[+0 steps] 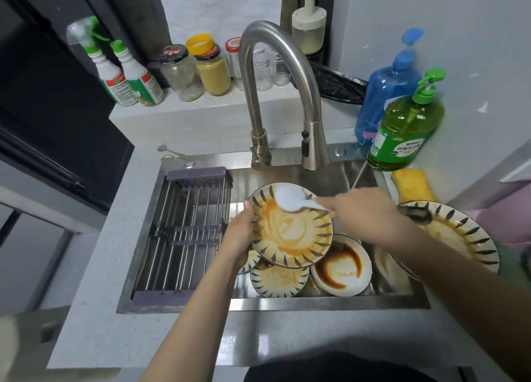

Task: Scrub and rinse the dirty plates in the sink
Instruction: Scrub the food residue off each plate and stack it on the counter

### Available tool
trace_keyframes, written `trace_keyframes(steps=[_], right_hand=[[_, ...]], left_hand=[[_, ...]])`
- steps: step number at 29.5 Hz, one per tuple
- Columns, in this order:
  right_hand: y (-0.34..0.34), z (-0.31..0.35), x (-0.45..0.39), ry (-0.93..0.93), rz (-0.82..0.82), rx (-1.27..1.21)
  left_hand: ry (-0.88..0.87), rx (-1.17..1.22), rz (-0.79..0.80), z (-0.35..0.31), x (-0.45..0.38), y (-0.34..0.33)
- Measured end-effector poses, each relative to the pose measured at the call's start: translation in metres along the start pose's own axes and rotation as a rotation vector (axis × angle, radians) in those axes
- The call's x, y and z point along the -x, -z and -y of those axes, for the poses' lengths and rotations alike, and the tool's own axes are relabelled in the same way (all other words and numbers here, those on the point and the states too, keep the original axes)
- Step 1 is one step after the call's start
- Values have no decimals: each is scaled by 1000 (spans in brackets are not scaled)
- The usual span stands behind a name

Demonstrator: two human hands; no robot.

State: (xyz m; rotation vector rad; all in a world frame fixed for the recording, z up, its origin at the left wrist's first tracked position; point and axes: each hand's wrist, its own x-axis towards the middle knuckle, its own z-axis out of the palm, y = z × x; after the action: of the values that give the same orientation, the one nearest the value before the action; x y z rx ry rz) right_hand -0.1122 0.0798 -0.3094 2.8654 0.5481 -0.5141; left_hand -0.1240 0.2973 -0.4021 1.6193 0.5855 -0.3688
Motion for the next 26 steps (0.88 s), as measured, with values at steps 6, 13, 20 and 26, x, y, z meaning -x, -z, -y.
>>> trace_keyframes(steps=[6, 13, 20, 26], right_hand=[[-42, -2, -3, -2, -181, -409], [-75, -9, 7, -167, -41, -1237], [-96, 2, -1, -231, 279, -1936], [-105, 2, -8, -332, 267, -2099]], left_hand=[[77, 137, 1, -1, 8, -1], [220, 232, 36, 15, 2, 30], [329, 380, 192, 43, 4, 13], [94, 167, 129, 42, 10, 0]])
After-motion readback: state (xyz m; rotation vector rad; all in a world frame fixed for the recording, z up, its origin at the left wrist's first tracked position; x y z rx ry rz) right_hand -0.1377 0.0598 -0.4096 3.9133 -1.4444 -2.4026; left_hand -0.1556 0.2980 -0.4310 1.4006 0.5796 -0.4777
